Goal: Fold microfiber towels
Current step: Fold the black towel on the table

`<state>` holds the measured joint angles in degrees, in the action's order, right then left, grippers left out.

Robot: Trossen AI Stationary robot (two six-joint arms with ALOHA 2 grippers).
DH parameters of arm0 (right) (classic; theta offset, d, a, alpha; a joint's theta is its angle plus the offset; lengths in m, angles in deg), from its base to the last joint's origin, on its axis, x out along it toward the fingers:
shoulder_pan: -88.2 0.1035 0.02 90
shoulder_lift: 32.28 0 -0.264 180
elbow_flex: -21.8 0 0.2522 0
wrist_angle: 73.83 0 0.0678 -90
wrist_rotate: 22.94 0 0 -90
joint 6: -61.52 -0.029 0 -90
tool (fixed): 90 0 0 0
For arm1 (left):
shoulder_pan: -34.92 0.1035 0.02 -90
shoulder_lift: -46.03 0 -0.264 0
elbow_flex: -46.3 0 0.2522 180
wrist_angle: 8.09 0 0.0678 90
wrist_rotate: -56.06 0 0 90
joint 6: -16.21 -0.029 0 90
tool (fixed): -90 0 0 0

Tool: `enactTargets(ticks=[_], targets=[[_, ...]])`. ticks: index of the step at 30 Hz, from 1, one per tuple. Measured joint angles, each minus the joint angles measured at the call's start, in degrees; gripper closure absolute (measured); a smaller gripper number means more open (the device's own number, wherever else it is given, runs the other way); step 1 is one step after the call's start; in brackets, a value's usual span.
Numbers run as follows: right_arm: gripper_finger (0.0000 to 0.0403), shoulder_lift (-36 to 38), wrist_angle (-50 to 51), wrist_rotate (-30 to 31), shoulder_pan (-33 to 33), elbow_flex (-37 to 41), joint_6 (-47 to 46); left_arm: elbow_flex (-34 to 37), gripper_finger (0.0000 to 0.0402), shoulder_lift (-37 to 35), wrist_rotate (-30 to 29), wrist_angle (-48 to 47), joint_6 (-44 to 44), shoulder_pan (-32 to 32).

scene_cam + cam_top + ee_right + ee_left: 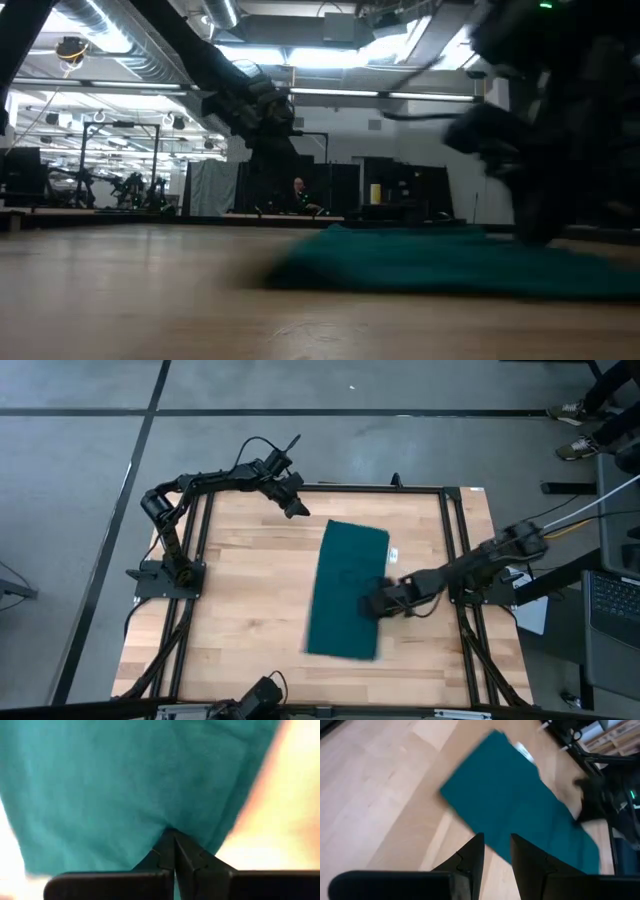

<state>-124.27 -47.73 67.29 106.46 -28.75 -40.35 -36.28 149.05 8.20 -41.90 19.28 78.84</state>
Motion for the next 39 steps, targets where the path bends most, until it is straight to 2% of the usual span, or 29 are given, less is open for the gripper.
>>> enactTargets(ticks=[5, 7, 11, 14, 17, 21, 23, 30, 35, 39], targets=[[0.0393, 9.64, 14.56, 16.29, 2.02, 2.03, -4.23, -0.71, 0.0313, 0.0, 1.11, 3.52, 2.2, -1.01], [0.0374, 13.73, 13.19, 21.62, 2.02, 1.42, -3.97, -2.0, 0.0313, 0.0, -0.36, 3.99, 2.1, -1.4], [0.0316, 20.52, 13.3, 26.55, -0.02, 1.55, 1.03, -4.13, 0.0313, 0.0, -6.48, 4.91, 2.14, -1.51], [0.0273, 25.25, 11.98, 31.39, -1.71, 1.34, 5.83, -4.7, 0.0313, 0.0, -7.13, 6.27, 3.3, -0.56], [0.025, 28.34, 13.79, 33.5, -5.56, 1.32, 11.91, -4.7, 0.0313, 0.64, -7.53, 6.2, 3.83, 0.0], [0.0256, 28.68, 16.05, 26.33, -14.58, 1.35, 23.04, -4.68, 0.0313, 3.69, -10.08, 6.34, 3.91, -0.53], [0.027, 28.48, 13.96, 22.72, -19.03, 1.31, 29.11, -4.68, 0.0313, 5.82, -11.21, 6.83, 5.28, -1.06], [0.0309, 28.49, 3.93, 11.59, -33.82, 1.26, 47.44, -4.63, 0.0302, 11.39, -9.63, 13.98, 12.98, -3.62], [0.0312, 28.49, -0.18, 5.4, -43.29, 1.22, 55.99, -4.66, 0.0285, 13.0, -9.53, 20.3, 17.71, -4.47], [0.0303, 28.32, -5.16, -1.86, -49.69, 1.22, 60.03, -4.66, 0.0275, 15.67, -9.68, 20.57, 20.61, -4.35]])
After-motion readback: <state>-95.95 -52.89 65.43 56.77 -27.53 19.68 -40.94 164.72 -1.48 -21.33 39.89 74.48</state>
